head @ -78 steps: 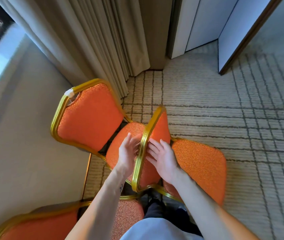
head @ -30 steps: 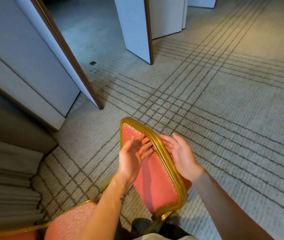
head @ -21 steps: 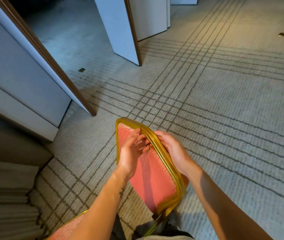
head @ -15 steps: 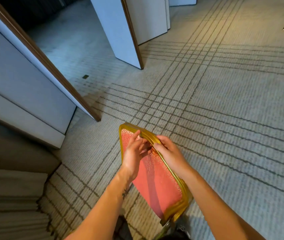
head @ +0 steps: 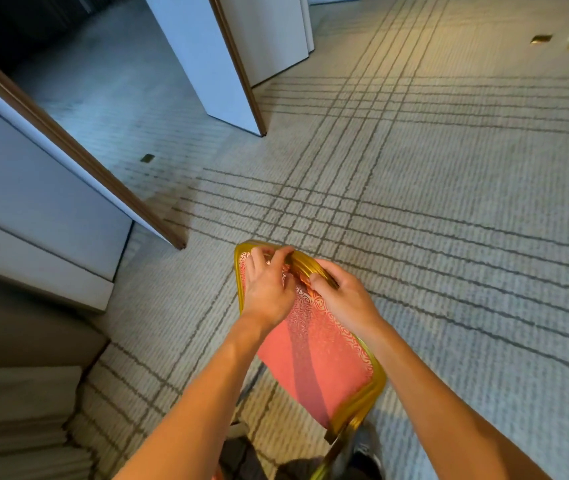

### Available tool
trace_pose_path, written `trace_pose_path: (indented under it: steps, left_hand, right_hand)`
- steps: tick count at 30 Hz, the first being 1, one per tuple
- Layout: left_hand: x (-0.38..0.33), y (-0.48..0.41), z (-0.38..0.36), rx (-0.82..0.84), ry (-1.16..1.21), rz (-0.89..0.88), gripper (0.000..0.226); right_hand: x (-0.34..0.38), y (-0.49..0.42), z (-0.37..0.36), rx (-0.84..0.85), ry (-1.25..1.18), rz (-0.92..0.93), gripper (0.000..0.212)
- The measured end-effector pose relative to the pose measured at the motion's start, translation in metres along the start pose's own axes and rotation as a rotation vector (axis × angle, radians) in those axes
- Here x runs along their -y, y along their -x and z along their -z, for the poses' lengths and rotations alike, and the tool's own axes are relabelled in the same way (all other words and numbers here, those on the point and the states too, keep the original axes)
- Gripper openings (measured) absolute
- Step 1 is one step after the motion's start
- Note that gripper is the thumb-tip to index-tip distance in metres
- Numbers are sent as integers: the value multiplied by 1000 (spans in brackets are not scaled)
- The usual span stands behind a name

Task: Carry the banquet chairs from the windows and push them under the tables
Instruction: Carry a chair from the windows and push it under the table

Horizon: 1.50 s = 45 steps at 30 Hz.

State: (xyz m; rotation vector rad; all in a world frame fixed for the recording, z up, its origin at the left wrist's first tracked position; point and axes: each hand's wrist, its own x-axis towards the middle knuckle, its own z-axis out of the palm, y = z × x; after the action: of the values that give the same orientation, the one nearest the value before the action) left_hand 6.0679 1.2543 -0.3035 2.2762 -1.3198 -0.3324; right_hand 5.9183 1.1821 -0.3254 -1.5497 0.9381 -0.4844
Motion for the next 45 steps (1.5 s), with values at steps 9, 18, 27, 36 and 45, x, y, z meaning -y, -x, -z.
trace_pose_path:
  steps: [9, 18, 27, 36, 45]
  left_hand:
    - [9, -33, -13, 70, -81, -185, 44]
    - [33, -88, -15, 163, -297, -407, 22]
    - [40, -135, -1, 301, -277, -362, 34]
    - [80, -174, 19, 244, -246, -313, 38]
    - [94, -196, 24, 245, -204, -274, 44]
  right_hand:
    - [-2, 2, 1, -53, 242, 52, 40]
    - [-2, -16, -13, -215, 483, 53, 42]
    - [10, -43, -21, -347, 816, -141, 33]
    - [48, -100, -51, -409, 1118, -132, 35]
    - [54, -131, -55, -406, 1156, -111, 30]
